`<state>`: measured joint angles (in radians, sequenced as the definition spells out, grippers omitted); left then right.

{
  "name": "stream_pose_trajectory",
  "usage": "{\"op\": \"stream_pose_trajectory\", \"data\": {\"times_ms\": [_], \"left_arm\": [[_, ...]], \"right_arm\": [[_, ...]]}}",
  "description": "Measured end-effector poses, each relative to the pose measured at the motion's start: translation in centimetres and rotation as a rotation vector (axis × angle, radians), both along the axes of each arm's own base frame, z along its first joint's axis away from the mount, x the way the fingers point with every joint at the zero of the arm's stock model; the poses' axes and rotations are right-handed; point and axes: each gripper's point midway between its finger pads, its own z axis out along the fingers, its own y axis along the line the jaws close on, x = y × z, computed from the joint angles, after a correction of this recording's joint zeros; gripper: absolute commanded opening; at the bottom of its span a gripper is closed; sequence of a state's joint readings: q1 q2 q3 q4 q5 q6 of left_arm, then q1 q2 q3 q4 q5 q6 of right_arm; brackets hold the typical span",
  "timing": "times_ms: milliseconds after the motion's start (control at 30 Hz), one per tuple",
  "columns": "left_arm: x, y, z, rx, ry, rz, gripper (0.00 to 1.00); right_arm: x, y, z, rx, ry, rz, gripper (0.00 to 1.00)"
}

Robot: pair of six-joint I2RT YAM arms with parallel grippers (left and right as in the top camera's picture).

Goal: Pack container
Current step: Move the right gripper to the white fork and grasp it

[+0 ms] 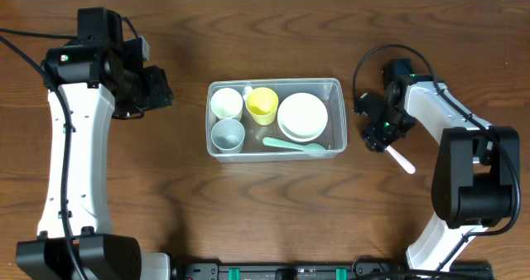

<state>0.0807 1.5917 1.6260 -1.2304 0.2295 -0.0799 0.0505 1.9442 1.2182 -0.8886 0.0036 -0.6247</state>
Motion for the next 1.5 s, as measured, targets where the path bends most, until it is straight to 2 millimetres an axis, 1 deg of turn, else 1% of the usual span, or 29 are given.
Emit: {"op": "stream_pose_trajectory", "data": {"times_ms": [200,333,433,900,1033,1167,1233,1500], "left_arm": [[0.0,0.0,0.0,0.0,0.0,0.0,0.56],[0.0,0.0,0.0,0.0,0.0,0.0,0.56],[0.0,0.0,0.0,0.0,0.0,0.0,0.56],[0.0,0.0,0.0,0.0,0.0,0.0,0.56],[0.0,0.0,0.0,0.0,0.0,0.0,0.56],[0.0,0.0,0.0,0.0,0.0,0.0,0.56],[0.0,0.0,0.0,0.0,0.0,0.0,0.56],[0.0,0.0,0.0,0.0,0.0,0.0,0.56]], "right_arm": [[0.1,-0.2,-0.1,-0.013,-0.002,-0.02,0.55],[0.1,-0.3,-0.1,-0.017,-0.004,-0.029,0.49],[0.3,-0.3,-0.1,-0.019,-0.011,-0.036,0.47],[1.3,-0.2,-0.1,-0.017,-0.05,-0.04,0.47],[1.5,0.2,-0.1,-0.015,-0.061,-0.028,0.44],[1.6,1.0,-0.1,-0.011,-0.066,-0.007,0.35],[1.6,1.2,-0.1,-0.011,-0.067,-0.002,0.33],[1.5,1.3,-0.1,-0.008,-0.064,-0.004,0.35]]}}
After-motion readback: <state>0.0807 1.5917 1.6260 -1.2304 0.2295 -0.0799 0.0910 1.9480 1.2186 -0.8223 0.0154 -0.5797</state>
